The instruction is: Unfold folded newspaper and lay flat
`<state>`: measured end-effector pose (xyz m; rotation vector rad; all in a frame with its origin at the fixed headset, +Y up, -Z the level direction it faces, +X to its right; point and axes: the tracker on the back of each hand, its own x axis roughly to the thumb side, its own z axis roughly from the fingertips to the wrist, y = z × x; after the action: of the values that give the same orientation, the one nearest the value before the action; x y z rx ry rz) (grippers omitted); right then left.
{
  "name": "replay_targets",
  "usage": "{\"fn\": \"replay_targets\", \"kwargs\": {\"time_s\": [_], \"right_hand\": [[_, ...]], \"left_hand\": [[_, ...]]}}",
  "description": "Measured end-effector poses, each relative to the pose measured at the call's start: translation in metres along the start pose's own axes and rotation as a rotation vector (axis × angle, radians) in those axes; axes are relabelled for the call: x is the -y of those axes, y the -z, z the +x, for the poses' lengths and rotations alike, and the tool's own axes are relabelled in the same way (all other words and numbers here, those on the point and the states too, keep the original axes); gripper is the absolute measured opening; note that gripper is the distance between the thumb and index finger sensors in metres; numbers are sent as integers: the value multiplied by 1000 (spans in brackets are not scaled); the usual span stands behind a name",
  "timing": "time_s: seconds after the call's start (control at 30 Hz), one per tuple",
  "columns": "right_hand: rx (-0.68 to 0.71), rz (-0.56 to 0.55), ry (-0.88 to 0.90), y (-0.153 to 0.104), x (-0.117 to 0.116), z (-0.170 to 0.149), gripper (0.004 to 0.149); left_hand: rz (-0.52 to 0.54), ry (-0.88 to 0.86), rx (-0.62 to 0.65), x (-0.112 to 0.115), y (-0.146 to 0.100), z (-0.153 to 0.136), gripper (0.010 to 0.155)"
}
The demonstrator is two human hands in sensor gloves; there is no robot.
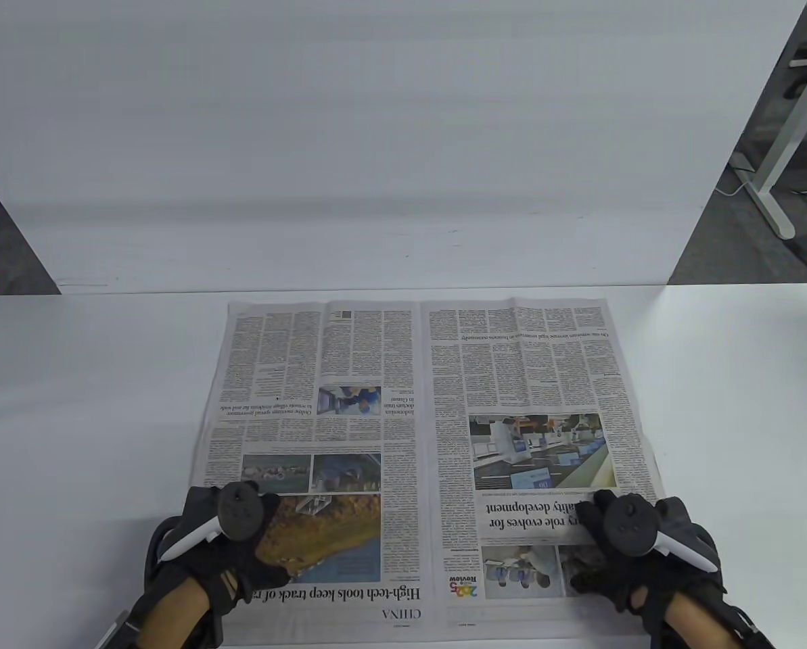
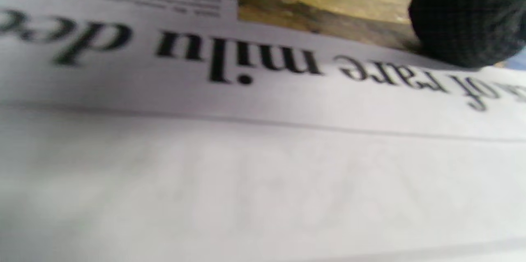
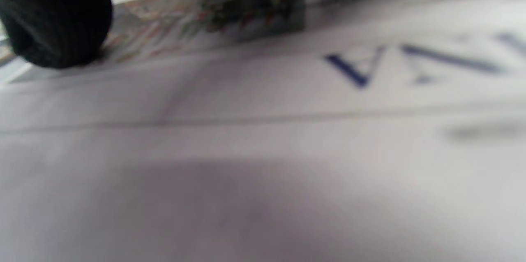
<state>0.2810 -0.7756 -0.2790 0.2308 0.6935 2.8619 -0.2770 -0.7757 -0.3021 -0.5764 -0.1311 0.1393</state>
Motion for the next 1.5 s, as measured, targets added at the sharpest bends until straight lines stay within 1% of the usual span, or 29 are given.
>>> {"fn": "replay_targets", "kwargs": {"time_s": [0.23,0.3,0.4,0.47,0.53,0.63,0.73,0.8,0.9,1.13,1.37,1.5], "right_hand": [[-4,7,-1,-1,1,-3,98],[-16,-5,14,-2,6,1,94],[-20,-116,75,-1,24,17,78],[-27,-157,74,7,37,27,75],[-63,-160,82,22,45,32,73],[-104,-186,128,36,47,32,71],[-113,-216,135,42,42,27,71],[-112,-196,135,45,38,22,68],[-108,-197,133,42,36,20,68],[-117,-192,125,27,35,20,64],[-149,-144,107,9,33,25,62],[-152,-149,111,8,34,26,62]], "left_hand": [[-5,-1,-3,-1,0,-1,100],[19,-10,-13,-8,-2,1,96],[99,-62,-5,-28,-3,12,91],[156,-64,-19,-40,2,20,86],[149,-76,-24,-48,13,27,83],[153,-133,-23,-45,27,29,78],[140,-102,-40,-34,34,27,76],[130,-81,-47,-33,34,26,76],[136,-94,-35,-34,30,28,75],[77,-82,-31,-32,14,31,73],[21,-38,-22,-25,0,38,74],[37,-36,-21,-28,0,41,74]]}}
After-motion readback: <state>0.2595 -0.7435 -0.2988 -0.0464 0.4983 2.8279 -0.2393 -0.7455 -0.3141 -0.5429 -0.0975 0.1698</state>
